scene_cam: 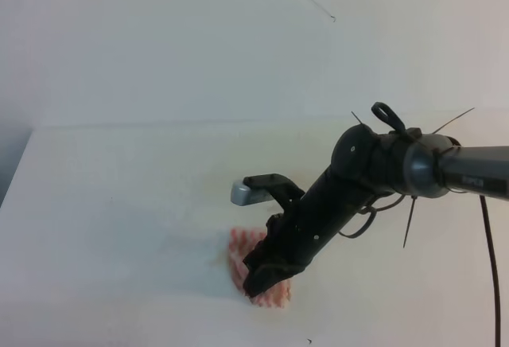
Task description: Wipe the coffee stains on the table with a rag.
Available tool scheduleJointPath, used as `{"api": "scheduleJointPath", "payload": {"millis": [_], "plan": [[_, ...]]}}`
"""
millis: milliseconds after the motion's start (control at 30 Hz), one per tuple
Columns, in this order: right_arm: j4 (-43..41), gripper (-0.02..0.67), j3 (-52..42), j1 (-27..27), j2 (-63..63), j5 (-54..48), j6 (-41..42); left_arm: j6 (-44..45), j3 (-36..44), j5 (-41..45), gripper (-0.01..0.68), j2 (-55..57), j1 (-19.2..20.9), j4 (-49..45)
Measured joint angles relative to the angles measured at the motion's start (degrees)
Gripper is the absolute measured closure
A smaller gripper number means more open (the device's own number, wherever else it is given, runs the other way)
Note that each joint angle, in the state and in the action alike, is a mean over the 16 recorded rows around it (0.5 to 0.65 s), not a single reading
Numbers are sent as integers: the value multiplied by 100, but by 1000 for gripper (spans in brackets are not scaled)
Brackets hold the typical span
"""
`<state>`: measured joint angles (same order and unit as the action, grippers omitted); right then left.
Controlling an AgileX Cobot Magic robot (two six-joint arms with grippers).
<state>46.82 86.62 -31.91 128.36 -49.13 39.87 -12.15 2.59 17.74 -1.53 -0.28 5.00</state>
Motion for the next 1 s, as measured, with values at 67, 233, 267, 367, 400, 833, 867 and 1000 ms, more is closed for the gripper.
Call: {"api": "scheduleJointPath", "payload": {"millis": [67,233,267,367,400,833,867,1000], "plan": [[-8,642,1,-4,-3,78,-55,0,0,0,672,0,0,0],[-70,646,48,54,2,276,-223,0,0,0,672,0,0,0],[-93,647,71,75,8,309,-263,0,0,0,672,0,0,0],[-176,648,178,150,39,370,-364,0,0,0,672,0,0,0],[-208,648,226,176,55,372,-390,0,0,0,672,0,0,0],[-558,643,1365,335,360,-364,-561,0,0,0,672,0,0,0],[-566,645,1444,323,378,-425,-560,0,0,0,672,0,0,0],[-575,648,1690,251,432,-647,-560,0,0,0,672,0,0,0]]}}
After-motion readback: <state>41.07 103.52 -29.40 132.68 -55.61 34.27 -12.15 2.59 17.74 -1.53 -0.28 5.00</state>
